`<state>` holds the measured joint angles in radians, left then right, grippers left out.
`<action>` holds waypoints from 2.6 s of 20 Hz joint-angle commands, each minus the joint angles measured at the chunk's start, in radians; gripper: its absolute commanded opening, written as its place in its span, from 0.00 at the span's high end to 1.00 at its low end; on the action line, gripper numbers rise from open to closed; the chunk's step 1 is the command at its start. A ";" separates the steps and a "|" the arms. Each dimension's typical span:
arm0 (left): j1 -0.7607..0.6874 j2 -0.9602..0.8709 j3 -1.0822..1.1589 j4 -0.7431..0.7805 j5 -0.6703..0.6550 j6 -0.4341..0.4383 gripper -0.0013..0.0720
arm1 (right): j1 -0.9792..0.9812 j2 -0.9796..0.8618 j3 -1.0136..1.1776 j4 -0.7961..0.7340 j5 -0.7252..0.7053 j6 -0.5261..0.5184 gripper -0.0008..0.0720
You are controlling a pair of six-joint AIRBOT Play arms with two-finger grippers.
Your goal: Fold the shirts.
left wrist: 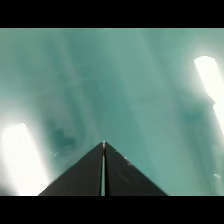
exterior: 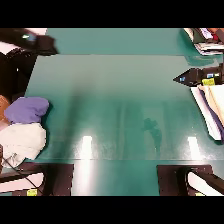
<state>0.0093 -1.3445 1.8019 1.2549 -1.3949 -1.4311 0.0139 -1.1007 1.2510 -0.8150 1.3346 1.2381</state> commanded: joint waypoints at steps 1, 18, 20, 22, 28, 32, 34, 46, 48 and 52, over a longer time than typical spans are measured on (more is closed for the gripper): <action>0.205 0.117 -0.193 0.097 -0.027 -0.012 0.95 | 0.001 0.001 0.000 0.000 -0.012 0.000 0.97; 0.405 0.151 -0.850 0.260 0.203 -0.161 0.74 | 0.001 0.001 0.000 0.003 -0.071 0.000 0.97; 0.405 0.158 -0.818 0.224 0.184 -0.140 0.95 | 0.001 0.001 0.000 0.004 -0.071 0.000 0.97; 0.400 0.192 -0.741 0.132 0.169 -0.114 0.95 | 0.000 0.001 0.013 0.003 -0.077 0.000 0.97; 0.142 0.372 -0.273 -0.010 0.136 -0.089 0.95 | -0.069 0.001 0.243 0.003 -0.116 0.000 0.97; -0.170 0.373 -0.050 0.018 0.163 -0.147 0.95 | -0.102 0.001 0.383 0.003 -0.129 0.000 0.97; -0.308 0.367 -0.050 0.075 0.208 -0.202 0.95 | -0.102 0.001 0.428 0.003 -0.129 0.000 0.97; -0.856 -0.151 -0.051 -0.034 0.248 -0.226 0.08 | -0.101 0.001 0.457 0.003 -0.065 0.000 0.97; -0.854 -0.178 -0.051 -0.008 0.248 -0.190 0.09 | -0.101 0.001 0.457 0.003 -0.065 0.000 0.97; -0.693 -0.141 -0.027 0.156 0.147 -0.182 0.09 | -0.101 0.001 0.457 0.002 -0.054 0.000 0.97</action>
<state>-0.7605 -1.4834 1.7653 1.3102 -1.1828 -1.6306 -0.0875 -1.1004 1.7065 -0.8127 1.2705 1.2377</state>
